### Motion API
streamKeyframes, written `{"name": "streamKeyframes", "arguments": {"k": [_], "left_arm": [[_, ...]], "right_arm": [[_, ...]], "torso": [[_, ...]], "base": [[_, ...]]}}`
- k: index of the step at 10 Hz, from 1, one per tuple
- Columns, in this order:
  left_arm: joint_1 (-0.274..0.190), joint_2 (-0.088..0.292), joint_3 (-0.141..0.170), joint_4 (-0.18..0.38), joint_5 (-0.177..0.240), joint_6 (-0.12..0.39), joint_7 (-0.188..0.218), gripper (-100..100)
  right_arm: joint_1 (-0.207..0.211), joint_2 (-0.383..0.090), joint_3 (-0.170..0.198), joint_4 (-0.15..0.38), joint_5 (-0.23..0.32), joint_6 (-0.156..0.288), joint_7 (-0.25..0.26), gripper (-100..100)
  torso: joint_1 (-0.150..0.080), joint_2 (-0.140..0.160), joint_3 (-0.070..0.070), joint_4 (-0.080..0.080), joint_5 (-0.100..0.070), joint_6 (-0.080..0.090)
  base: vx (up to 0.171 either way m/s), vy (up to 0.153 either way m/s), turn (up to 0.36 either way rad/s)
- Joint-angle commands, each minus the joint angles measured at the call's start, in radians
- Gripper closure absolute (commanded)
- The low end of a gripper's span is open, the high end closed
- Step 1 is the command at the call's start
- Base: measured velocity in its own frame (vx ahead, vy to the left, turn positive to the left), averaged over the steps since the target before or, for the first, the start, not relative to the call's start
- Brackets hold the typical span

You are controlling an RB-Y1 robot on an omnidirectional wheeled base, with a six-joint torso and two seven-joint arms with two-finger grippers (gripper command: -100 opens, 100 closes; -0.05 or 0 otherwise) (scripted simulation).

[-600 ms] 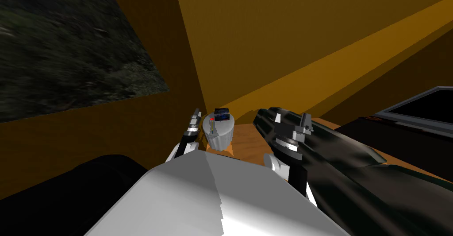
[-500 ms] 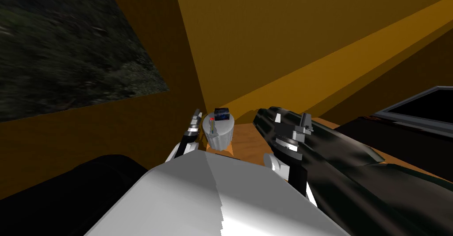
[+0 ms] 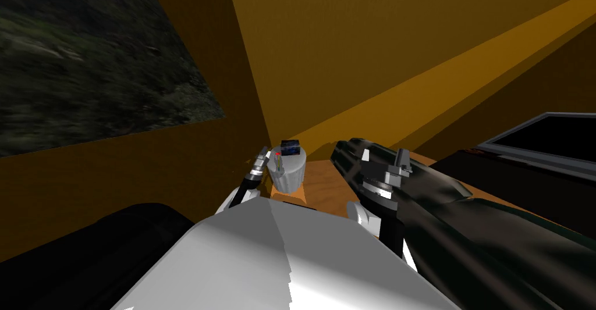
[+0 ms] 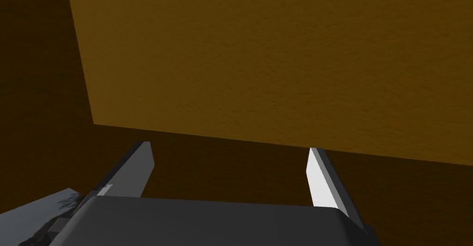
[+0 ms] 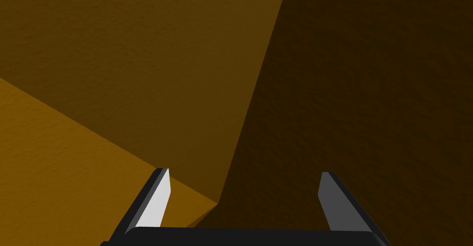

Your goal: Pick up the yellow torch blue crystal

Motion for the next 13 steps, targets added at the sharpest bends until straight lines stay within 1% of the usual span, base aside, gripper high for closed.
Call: {"name": "streamKeyframes", "arguments": {"k": [1,2,3,4,5,6,7,8,9,10,11,12,13], "left_arm": [[-0.005,0.05,-0.025,0.026,0.014,0.0,0.033,-100],[-0.005,0.081,-0.047,0.053,0.028,-0.005,0.064,-100],[-0.005,0.096,-0.047,0.053,0.028,-0.005,0.064,-100],[-0.005,0.134,-0.073,0.083,0.043,-0.011,0.097,-100],[-0.005,0.144,-0.073,0.083,0.043,-0.011,0.097,-100],[-0.005,0.183,-0.101,0.115,0.059,-0.017,0.132,-100],[-0.005,0.193,-0.101,0.115,0.059,-0.017,0.132,-100],[-0.005,0.232,-0.131,0.15,0.076,-0.023,0.168,-100],[-0.005,0.244,-0.131,0.15,0.076,-0.023,0.168,-100],[-0.005,0.285,-0.163,0.187,0.094,-0.03,0.204,-100],[-0.005,0.297,-0.163,0.187,0.094,-0.03,0.204,-100],[-0.004,0.334,-0.198,0.226,0.112,-0.036,0.241,-100],[-0.004,0.349,-0.198,0.226,0.112,-0.036,0.241,-100]], "right_arm": [[0.0,0.0,0.0,0.0,0.0,0.0,0.0,0],[0.0,0.0,0.0,0.0,0.0,0.0,0.0,0],[0.0,0.0,0.0,0.0,0.0,0.0,0.0,0],[0.0,0.0,0.0,0.0,0.0,0.0,0.0,0],[0.0,0.0,0.0,0.0,0.0,0.0,0.0,0],[0.0,0.0,0.0,0.0,0.0,0.0,0.0,0],[0.0,0.0,0.0,0.0,0.0,0.0,0.0,0],[0.0,0.0,0.0,0.0,0.0,0.0,0.0,0],[0.0,0.0,0.0,0.0,0.0,0.0,0.0,0],[0.0,0.0,0.0,0.0,0.0,0.0,0.0,0],[0.0,0.0,0.0,0.0,0.0,0.0,0.0,0],[0.0,0.0,0.0,0.0,0.0,0.0,0.0,0],[0.0,0.0,0.0,0.0,0.0,0.0,0.0,0]], "torso": [[0.0,0.0,0.0,0.0,0.0,0.0],[0.0,-0.001,0.0,0.0,0.0,0.0],[-0.001,0.0,0.0,0.0,0.0,0.0],[0.0,-0.001,0.0,0.0,0.0,0.0],[-0.001,-0.001,-0.001,0.0,0.0,0.0],[0.0,-0.003,-0.001,-0.001,0.0,0.0],[0.0,-0.002,-0.001,-0.001,0.0,0.0],[0.001,-0.003,-0.002,-0.001,0.0,0.0],[0.0,-0.002,-0.001,-0.001,0.0,0.0],[0.0,-0.003,-0.002,-0.001,0.0,0.0],[0.0,-0.003,-0.002,-0.001,0.0,0.0],[0.0,-0.004,-0.002,-0.001,0.0,0.0],[0.0,-0.004,-0.002,-0.001,0.0,0.0]], "base": [[-0.084,-0.04,-0.053],[-0.113,-0.073,-0.085],[-0.09,-0.051,-0.017],[-0.073,-0.055,-0.065],[-0.056,-0.04,-0.037],[-0.07,-0.048,-0.075],[-0.06,-0.038,-0.04],[-0.073,-0.053,-0.099],[-0.054,-0.044,-0.042],[-0.051,-0.057,-0.108],[-0.04,-0.049,-0.05],[-0.045,-0.063,-0.108],[-0.045,-0.048,-0.06]]}}
